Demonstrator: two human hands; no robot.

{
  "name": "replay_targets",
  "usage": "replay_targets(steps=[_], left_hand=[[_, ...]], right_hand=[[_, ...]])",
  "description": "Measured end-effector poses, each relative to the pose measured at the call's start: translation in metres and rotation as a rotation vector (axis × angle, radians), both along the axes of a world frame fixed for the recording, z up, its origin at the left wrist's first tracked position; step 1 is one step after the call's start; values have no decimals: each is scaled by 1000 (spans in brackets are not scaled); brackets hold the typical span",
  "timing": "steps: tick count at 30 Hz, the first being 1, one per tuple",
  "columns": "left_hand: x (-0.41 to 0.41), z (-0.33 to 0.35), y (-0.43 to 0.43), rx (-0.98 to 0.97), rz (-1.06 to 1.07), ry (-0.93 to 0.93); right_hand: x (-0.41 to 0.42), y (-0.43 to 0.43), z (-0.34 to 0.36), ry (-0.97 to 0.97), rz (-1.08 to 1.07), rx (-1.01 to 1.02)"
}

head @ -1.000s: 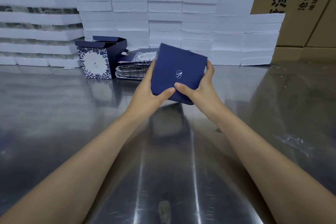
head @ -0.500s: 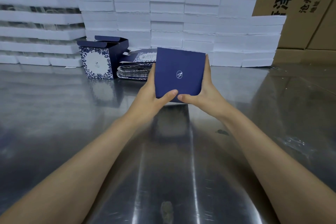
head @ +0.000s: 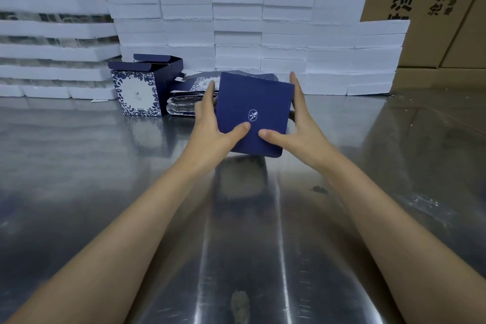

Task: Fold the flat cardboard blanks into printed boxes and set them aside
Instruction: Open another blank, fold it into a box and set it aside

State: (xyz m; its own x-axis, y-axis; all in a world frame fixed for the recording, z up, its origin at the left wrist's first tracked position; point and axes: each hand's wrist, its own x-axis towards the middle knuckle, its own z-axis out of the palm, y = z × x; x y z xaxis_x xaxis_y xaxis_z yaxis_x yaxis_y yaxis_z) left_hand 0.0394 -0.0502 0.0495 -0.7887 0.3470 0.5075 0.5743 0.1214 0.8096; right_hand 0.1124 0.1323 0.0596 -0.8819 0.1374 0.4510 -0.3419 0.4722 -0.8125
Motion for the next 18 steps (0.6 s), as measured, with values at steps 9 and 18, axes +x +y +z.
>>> replay_targets(steps=[9, 18], left_hand=[[1, -4, 1, 13, 180, 80], [3, 5, 1, 19, 172, 20]], right_hand=[[-2, -20, -4, 162, -61, -75], [-7, -27, -2, 230, -197, -177]])
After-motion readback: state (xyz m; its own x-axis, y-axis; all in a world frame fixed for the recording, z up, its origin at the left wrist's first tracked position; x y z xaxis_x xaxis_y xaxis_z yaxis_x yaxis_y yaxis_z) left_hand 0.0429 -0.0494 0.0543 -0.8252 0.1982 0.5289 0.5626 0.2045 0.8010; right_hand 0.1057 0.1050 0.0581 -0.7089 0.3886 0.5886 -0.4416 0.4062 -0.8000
